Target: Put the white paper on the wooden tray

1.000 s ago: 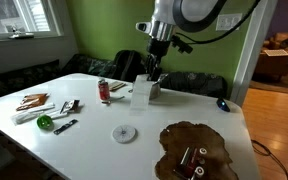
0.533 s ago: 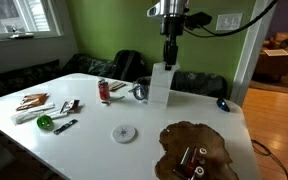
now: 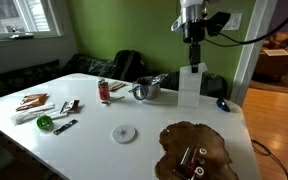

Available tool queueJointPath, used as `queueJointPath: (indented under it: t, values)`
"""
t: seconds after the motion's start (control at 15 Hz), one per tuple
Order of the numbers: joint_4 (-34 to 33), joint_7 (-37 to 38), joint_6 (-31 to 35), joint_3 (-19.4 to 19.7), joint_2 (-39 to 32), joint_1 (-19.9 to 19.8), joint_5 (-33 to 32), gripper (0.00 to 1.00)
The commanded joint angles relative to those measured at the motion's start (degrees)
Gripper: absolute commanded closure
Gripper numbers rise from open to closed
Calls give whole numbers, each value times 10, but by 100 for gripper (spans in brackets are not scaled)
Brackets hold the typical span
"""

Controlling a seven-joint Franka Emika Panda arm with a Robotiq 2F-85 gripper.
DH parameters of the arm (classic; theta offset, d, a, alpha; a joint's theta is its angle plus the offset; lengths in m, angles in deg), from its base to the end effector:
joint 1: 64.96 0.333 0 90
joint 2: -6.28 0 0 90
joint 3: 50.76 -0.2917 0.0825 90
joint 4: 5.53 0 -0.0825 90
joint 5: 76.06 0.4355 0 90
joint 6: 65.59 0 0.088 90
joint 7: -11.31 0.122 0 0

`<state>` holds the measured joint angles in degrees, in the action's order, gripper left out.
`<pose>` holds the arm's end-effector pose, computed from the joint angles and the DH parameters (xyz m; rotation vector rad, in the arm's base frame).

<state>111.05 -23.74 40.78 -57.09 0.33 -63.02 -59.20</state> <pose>0.5667 0.1093 0.3123 -2.6509 -0.8687 0.2932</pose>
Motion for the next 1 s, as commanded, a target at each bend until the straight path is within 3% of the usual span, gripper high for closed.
queueJointPath:
  t: [0.0, 0.2, 0.53, 0.93]
  values:
    - [25, -76, 37, -2, -58, -7, 97, 98]
    - [24, -134, 47, -12, -103, -14, 157, 98]
    - [9, -217, 7, -31, -139, -17, 199, 98]
    - [11, -368, -71, -47, -117, -18, 247, 98]
